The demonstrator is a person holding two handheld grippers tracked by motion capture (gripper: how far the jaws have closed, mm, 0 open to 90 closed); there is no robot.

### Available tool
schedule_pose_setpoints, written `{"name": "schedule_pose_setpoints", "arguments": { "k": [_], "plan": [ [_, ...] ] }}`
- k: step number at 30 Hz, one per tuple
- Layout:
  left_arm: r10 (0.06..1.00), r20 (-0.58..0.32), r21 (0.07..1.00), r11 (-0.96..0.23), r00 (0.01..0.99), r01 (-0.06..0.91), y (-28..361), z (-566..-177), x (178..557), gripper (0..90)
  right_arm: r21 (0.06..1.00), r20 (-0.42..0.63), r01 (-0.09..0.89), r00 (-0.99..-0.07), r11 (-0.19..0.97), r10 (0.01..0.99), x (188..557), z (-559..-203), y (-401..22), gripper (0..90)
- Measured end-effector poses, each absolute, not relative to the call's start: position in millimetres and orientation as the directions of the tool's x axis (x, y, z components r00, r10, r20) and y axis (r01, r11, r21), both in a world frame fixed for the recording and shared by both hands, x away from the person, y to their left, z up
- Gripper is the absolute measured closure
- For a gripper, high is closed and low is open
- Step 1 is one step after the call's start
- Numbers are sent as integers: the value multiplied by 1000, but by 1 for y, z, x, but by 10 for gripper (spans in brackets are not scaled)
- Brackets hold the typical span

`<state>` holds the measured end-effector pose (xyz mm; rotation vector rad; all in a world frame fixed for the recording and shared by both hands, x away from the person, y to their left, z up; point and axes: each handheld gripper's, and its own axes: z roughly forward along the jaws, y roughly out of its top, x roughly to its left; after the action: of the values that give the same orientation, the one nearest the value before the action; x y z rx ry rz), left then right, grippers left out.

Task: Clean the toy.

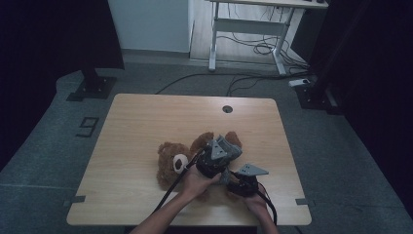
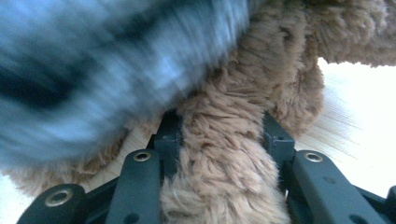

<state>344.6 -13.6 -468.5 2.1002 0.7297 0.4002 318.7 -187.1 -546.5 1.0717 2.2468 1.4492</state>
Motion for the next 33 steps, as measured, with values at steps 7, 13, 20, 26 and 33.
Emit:
{"name": "schedule_pose_setpoints", "arguments": {
  "k": [7,13,20,26,33],
  "plan": [
    [650,38,834,-439,759,335,11,-466,333,777,870,158,435,-694,233,703,318,-547,-186,598],
    [728,71,847,-405,682,343,60,-467,327,776,869,164,439,-692,229,703,318,-547,-186,599],
    [766,5,881,-307,643,360,110,-459,325,773,870,162,436,-694,231,702,318,-547,-185,598],
    [811,-2,890,-265,585,371,146,-456,323,774,869,164,439,-691,227,704,318,-547,-185,598],
    [870,-37,852,-230,492,471,192,-482,329,777,870,165,439,-689,226,705,318,-547,-185,599]
  ]
}}
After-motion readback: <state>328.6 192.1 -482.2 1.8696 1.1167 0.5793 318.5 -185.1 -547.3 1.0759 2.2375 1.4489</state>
